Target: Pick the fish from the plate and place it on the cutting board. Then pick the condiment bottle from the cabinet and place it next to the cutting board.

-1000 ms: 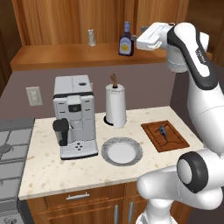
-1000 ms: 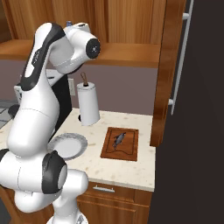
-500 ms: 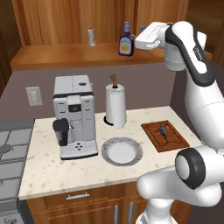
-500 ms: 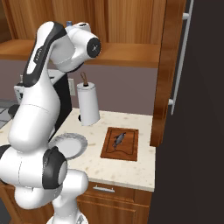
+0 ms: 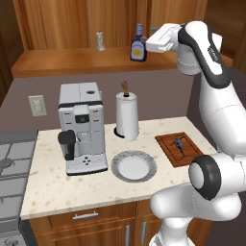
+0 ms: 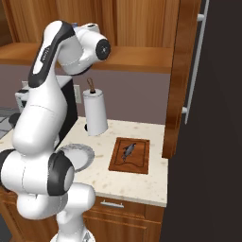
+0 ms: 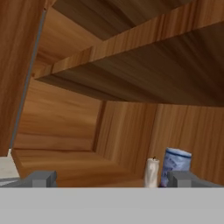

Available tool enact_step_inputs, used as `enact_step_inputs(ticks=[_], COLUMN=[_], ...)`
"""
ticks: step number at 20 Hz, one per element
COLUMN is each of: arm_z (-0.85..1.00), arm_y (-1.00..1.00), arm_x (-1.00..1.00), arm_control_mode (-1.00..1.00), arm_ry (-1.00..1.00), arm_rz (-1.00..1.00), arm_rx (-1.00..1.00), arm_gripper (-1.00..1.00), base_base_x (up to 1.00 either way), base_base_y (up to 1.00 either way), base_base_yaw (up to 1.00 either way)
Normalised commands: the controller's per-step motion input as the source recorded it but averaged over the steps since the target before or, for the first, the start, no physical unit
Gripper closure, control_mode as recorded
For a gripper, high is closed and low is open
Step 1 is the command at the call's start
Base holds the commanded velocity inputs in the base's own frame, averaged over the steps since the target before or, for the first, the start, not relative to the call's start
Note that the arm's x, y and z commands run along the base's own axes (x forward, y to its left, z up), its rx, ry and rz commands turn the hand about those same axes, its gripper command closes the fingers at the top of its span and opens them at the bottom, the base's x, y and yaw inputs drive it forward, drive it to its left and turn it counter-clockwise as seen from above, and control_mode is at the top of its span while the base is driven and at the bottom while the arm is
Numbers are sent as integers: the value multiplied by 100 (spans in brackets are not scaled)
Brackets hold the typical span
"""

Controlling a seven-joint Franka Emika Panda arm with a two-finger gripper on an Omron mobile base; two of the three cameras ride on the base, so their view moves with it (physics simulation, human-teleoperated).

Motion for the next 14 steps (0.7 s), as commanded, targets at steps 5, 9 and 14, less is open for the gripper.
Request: enact_step_inputs(ticks=[5, 9, 14], arm_z=[0, 0, 0], arm_y=[0, 0, 0], arm_x=[15, 10, 8], arm_control_mode=[-100, -100, -100], arm_ry=[0, 0, 0], arm_rz=[0, 0, 0], arm_rx=[0, 0, 0], arm_gripper=[-100, -100, -100], base_base_x=[0, 0, 0], base_base_y=[0, 0, 0], base_base_yaw=[0, 0, 0])
